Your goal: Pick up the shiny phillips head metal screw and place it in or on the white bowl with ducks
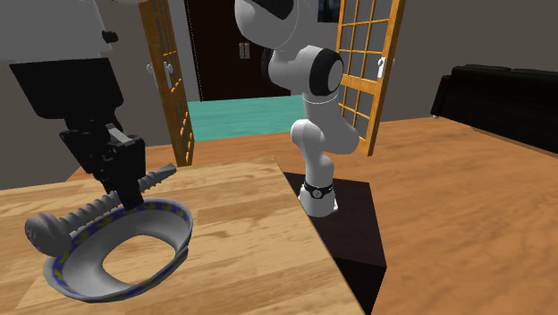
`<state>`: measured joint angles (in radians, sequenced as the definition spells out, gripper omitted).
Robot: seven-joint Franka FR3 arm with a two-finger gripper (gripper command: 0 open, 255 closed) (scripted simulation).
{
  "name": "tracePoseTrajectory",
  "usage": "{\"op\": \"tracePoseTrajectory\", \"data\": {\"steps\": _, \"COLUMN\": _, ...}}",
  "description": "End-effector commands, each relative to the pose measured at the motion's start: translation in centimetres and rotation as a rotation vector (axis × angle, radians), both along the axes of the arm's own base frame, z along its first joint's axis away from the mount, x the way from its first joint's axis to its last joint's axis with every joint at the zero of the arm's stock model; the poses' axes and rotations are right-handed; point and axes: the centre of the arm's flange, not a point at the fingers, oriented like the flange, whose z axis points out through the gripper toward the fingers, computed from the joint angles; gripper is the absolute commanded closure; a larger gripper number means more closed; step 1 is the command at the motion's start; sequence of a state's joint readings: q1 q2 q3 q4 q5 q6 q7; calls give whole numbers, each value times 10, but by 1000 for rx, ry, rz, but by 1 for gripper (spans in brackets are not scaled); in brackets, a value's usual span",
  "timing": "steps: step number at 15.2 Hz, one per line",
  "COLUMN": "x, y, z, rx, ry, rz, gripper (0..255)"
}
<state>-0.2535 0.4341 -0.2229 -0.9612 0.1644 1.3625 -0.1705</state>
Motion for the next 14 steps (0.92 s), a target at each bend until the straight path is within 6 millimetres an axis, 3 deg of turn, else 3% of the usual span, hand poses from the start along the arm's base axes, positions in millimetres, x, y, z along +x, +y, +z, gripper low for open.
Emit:
{"op": "tracePoseTrajectory", "data": {"steps": 1, "x": 0, "y": -1, "z": -11, "rx": 0, "ry": -1, "rz": 0, "gripper": 255}}
{"op": "tracePoseTrajectory", "data": {"steps": 7, "x": 0, "y": -1, "z": -43, "rx": 0, "ry": -1, "rz": 0, "gripper": 255}}
{"op": "tracePoseTrajectory", "data": {"steps": 14, "x": 0, "y": -1, "z": -45, "rx": 0, "ry": -1, "rz": 0, "gripper": 255}}
